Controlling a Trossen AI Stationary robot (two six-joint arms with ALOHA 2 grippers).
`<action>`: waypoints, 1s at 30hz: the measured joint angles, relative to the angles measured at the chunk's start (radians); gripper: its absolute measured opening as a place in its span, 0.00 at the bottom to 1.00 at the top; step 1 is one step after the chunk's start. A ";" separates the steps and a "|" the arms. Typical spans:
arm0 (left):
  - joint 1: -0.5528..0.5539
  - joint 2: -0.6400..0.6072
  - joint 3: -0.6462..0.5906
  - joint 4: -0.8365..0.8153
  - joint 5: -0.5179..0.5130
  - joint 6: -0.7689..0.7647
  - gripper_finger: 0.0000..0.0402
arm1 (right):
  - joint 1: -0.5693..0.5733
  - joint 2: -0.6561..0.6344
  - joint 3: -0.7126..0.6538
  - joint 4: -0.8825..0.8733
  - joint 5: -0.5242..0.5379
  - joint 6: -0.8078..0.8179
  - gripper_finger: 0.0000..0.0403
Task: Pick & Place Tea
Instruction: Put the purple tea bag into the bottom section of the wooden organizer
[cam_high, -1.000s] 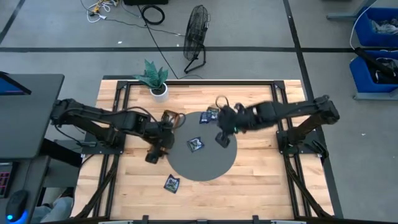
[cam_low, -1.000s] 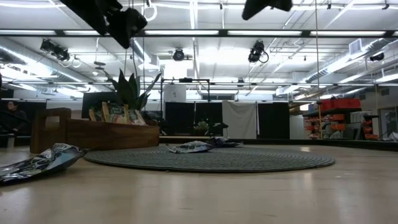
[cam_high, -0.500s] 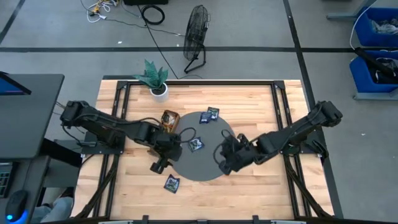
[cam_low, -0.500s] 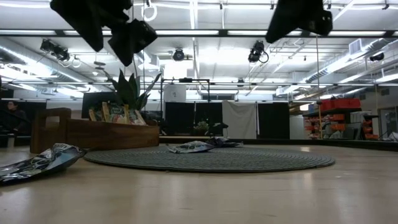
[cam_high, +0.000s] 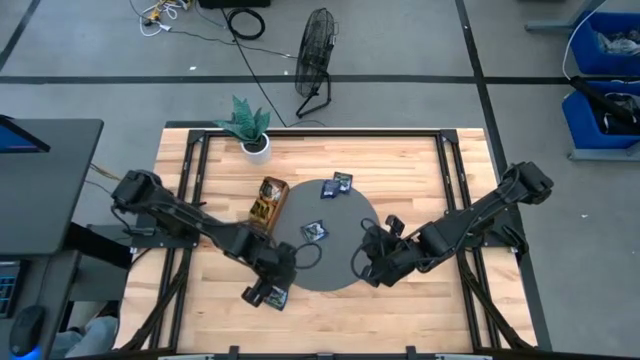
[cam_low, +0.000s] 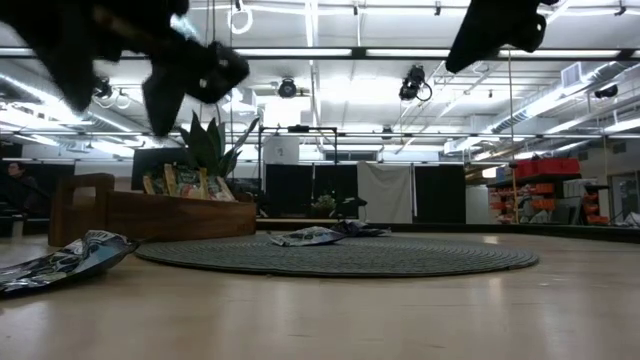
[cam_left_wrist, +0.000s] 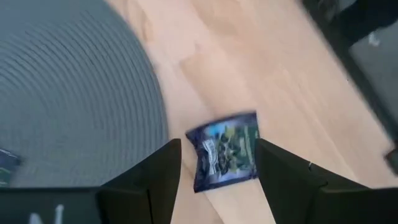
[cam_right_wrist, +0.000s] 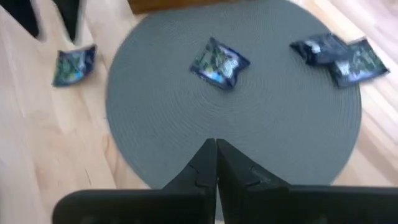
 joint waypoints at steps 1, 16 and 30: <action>-0.005 0.019 0.000 -0.003 -0.003 -0.001 0.51 | 0.000 -0.002 0.000 0.006 0.005 -0.007 0.02; -0.025 0.201 -0.001 0.051 -0.031 -0.053 0.51 | 0.000 -0.002 0.000 0.043 0.012 -0.037 0.02; -0.041 0.208 0.000 0.055 -0.135 -0.089 0.19 | 0.000 -0.001 0.000 0.055 0.031 -0.033 0.02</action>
